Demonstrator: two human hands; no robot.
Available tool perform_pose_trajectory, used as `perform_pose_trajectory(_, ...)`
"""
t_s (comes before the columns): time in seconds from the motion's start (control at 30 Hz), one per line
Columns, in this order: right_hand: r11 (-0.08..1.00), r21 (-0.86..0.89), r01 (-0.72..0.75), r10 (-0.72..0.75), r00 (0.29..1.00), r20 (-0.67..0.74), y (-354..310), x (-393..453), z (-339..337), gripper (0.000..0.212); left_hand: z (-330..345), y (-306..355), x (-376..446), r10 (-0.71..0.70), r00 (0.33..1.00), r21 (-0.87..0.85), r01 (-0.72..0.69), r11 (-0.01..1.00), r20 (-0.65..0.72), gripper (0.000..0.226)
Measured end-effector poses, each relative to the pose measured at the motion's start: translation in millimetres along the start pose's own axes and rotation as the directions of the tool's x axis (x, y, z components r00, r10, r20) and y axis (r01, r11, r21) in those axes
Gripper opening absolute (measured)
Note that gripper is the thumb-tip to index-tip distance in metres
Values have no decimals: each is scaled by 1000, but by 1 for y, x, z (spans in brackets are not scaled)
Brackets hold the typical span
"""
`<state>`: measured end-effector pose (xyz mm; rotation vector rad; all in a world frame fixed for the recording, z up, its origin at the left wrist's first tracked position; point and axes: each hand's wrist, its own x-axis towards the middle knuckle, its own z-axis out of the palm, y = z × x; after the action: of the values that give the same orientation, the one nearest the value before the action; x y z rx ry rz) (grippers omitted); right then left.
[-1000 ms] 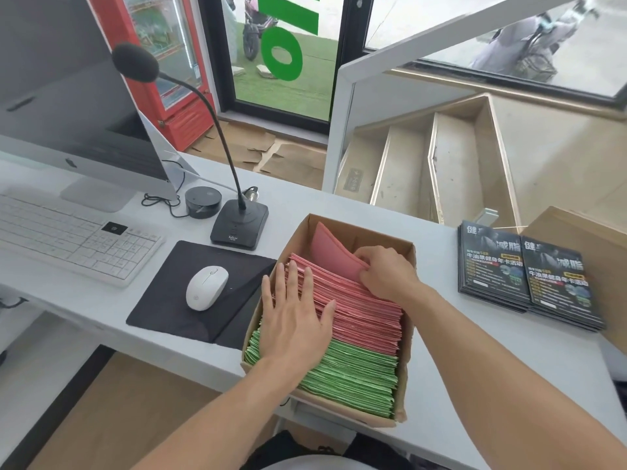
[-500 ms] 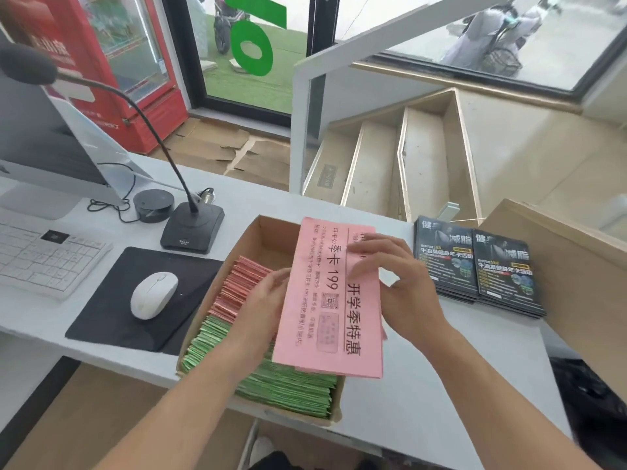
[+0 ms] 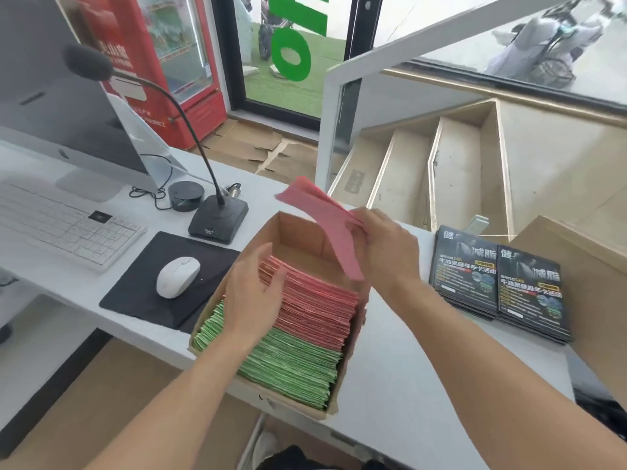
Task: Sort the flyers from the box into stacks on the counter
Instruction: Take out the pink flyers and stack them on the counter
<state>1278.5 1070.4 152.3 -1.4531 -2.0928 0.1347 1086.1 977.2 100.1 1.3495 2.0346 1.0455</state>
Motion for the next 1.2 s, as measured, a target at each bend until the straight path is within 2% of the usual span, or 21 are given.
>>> perform_pose_trajectory(0.03, 996, -91, 21, -16, 998, 60, -4, 7, 10, 22, 5, -10, -1, 96, 994, 248, -108, 963, 57, 57)
perform_pose_trajectory(0.07, 983, -178, 48, -25, 991, 131, -8, 11, 19, 21, 9, -17, -3, 128, 982, 411, -173, 895, 135, 67)
perform_pose_trajectory(0.13, 957, -265, 121, -39, 955, 295, -15, 14, 37, 21, 18, -29, -5, 105, 968, 577, -221, 786, 227, 76)
perform_pose_trajectory(0.27, 973, -162, 166, -38, 803, 595, -14, 10, 62, 19, 21, -29, -7, 87, 977, 607, -191, 772, 196, 76)
perform_pose_trajectory(0.4, 993, -59, 107, -34, 704, 710, -3, 17, 67, 28, 20, -28, -8, 84, 983, 612, -167, 773, 162, 78)
perform_pose_trajectory(0.53, 997, -31, 77, -28, 671, 741, 2, 21, 71, 30, 19, -25, -9, 76, 984, 611, -162, 775, 164, 77)
perform_pose_trajectory(0.7, 995, 58, -81, 8, 647, 762, 8, 18, 72, 29, 18, -23, -9, 73, 979, 608, -175, 775, 188, 74)
perform_pose_trajectory(0.83, 987, 83, -139, 23, 629, 777, 9, 16, 74, 31, 18, -23, -7, 76, 976, 616, -187, 766, 202, 71)
perform_pose_trajectory(1.03, 988, 54, -144, 47, 615, 787, 6, 10, 73, 35, 18, -28, -6, 91, 972, 622, -209, 755, 216, 72)
perform_pose_trajectory(1.1, 996, -15, -83, 66, 659, 749, 5, 10, 74, 34, 18, -28, -5, 101, 969, 623, -223, 750, 225, 74)
perform_pose_trajectory(1.17, 992, -126, 0, 87, 719, 689, 4, 11, 75, 26, 17, -29, -5, 103, 964, 625, -237, 743, 243, 75)
perform_pose_trajectory(1.2, 983, -177, 47, 88, 727, 681, 3, 11, 76, 20, 17, -28, -5, 100, 962, 628, -244, 739, 256, 75)
